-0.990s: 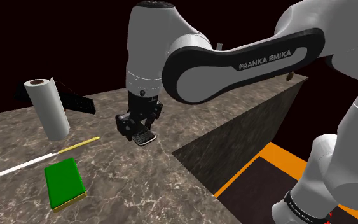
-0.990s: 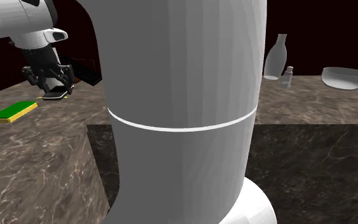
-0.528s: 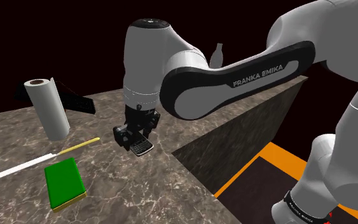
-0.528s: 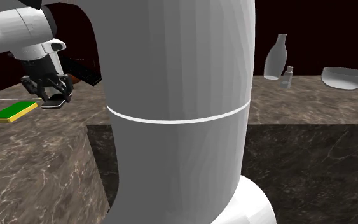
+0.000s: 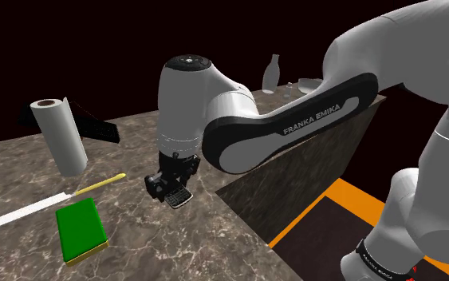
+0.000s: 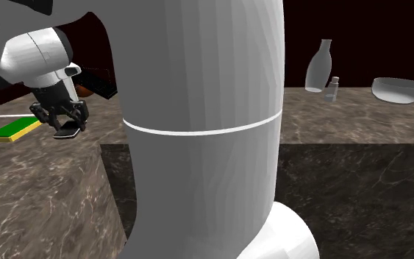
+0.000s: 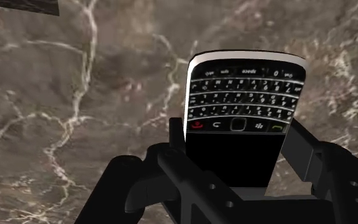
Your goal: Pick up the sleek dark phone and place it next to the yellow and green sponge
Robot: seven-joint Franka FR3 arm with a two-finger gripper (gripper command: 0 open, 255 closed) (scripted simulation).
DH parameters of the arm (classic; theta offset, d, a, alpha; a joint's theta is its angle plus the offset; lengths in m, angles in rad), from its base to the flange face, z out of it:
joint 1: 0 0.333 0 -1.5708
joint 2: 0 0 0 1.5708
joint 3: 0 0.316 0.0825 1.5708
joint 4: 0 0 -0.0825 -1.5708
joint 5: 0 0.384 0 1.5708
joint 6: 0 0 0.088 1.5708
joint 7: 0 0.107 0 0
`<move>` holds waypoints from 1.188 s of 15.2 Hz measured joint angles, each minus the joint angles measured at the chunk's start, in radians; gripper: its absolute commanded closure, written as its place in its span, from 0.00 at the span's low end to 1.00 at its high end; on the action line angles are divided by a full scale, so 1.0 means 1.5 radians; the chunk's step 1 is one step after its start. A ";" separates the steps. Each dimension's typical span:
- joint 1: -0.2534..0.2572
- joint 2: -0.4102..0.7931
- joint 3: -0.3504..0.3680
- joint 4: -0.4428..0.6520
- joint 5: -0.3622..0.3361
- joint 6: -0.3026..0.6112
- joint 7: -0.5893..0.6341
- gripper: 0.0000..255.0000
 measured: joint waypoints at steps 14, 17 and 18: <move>0.000 0.004 -0.001 -0.007 -0.004 0.011 0.003 0.00; 0.000 -0.019 0.003 0.013 0.013 -0.028 -0.008 0.00; 0.000 -0.030 0.005 0.019 0.019 -0.044 -0.012 0.00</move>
